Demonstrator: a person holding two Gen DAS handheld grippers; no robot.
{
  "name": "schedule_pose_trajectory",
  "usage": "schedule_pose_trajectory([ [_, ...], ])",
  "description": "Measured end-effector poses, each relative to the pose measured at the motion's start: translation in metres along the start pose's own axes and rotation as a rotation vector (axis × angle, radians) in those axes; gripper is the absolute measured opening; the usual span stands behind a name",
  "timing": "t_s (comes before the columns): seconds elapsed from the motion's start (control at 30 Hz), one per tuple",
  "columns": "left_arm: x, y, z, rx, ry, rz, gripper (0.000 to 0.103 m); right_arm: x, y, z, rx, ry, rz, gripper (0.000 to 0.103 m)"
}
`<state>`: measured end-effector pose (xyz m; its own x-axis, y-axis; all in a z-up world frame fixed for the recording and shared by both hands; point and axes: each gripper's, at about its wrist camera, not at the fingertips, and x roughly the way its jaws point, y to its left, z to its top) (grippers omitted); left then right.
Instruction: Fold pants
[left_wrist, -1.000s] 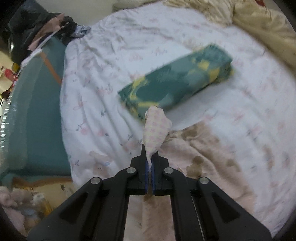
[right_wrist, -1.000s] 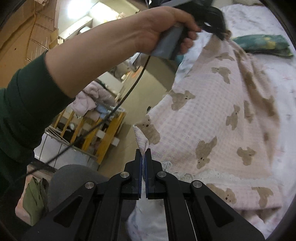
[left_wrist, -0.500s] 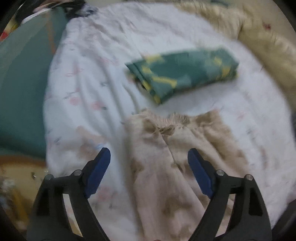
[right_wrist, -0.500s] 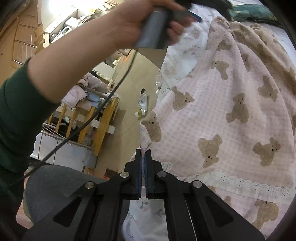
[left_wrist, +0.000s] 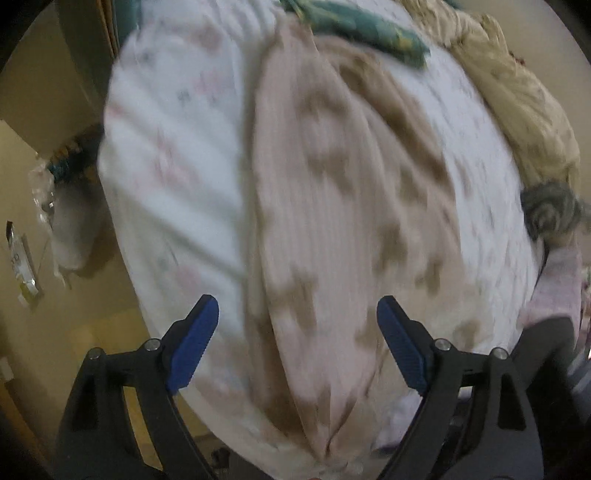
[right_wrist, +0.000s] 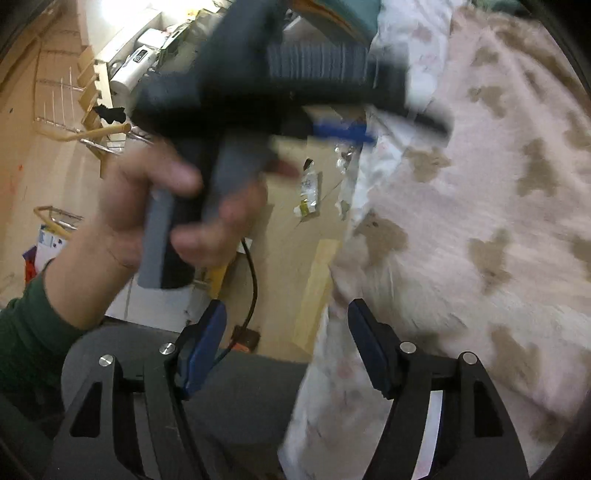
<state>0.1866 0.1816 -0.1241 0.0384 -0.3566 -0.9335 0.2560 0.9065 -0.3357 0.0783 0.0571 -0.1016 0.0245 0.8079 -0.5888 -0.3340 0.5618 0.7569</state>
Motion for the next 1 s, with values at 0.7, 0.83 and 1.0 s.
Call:
schedule_pose_trajectory([
  [0.7,0.006,-0.059,-0.047,0.216,0.126,0.231,0.003,-0.155,-0.171,-0.093,0.421,-0.253,-0.229,0.004],
  [0.83,-0.013,-0.050,-0.046,0.111,0.054,0.241,0.003,-0.176,-0.102,-0.096,0.184,-0.278,-0.320,0.004],
  [1.0,-0.026,-0.032,-0.045,0.047,0.046,0.261,0.003,-0.148,-0.064,-0.124,0.020,-0.056,-0.366,0.007],
])
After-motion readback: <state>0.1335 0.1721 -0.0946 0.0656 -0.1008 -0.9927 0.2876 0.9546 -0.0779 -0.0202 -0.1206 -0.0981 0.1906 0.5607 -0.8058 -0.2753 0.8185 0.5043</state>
